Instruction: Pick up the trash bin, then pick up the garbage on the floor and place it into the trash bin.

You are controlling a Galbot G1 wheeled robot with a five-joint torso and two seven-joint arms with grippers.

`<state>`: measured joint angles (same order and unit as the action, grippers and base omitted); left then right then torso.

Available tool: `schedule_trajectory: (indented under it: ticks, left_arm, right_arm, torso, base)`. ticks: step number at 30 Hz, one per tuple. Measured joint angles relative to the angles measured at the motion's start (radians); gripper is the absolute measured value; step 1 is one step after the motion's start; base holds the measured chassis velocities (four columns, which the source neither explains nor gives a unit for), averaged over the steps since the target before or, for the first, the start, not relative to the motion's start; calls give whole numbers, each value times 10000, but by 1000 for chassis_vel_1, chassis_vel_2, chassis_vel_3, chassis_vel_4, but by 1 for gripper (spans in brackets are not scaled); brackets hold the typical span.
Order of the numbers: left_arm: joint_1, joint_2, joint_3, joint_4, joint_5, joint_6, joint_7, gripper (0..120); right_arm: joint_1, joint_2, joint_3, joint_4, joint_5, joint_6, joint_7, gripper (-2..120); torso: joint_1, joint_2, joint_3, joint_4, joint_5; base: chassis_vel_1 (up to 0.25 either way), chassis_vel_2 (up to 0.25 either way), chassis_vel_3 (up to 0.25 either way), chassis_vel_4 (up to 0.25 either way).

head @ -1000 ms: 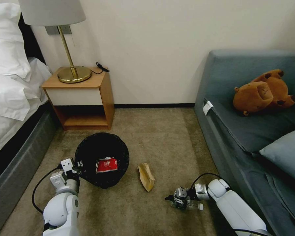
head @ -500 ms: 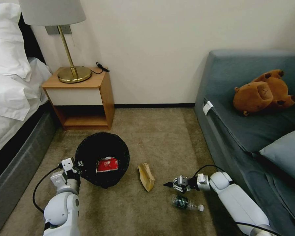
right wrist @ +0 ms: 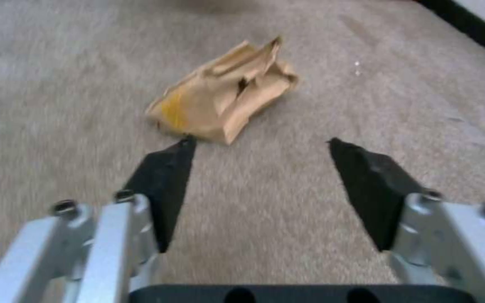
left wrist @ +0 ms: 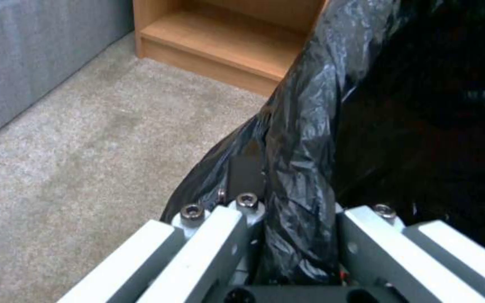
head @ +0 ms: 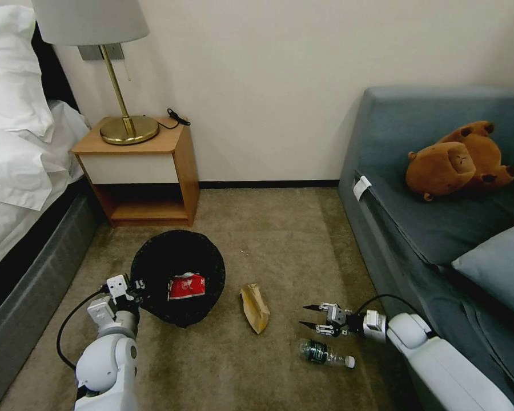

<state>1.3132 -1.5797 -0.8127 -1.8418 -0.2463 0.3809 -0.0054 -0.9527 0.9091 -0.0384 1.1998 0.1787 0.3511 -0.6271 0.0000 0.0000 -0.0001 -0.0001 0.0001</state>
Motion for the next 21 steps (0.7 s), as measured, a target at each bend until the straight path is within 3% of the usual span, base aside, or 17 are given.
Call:
schedule_trajectory:
  ticks: [8,9,13,21]
  left_arm:
    - [8,-48,8,46,25,0,0,1]
    - [16,-76,11,38,44,0,0,1]
    - [18,-92,-9,70,95,1,-12,1]
    - [1,-157,18,163,186,6,-31,1]
  right_arm:
    - [-8,-559,-1078,1045,1214,-980,1018,92]
    - [41,-756,-1541,1288,1859,-1264,1260,99]
    - [173,-1246,-2306,1639,2617,-2001,1752,100]
    - [363,-1647,-2579,1405,2689,-2248,1603,100]
  torso:
    - [0,0,0,2,0]
    - [0,0,0,2,0]
    - [0,0,0,2,2]
    - [0,0,0,2,-1]
  base:
    - [0,0,0,0]
    - [0,0,0,0]
    - [0,0,0,0]
    - [0,0,0,0]
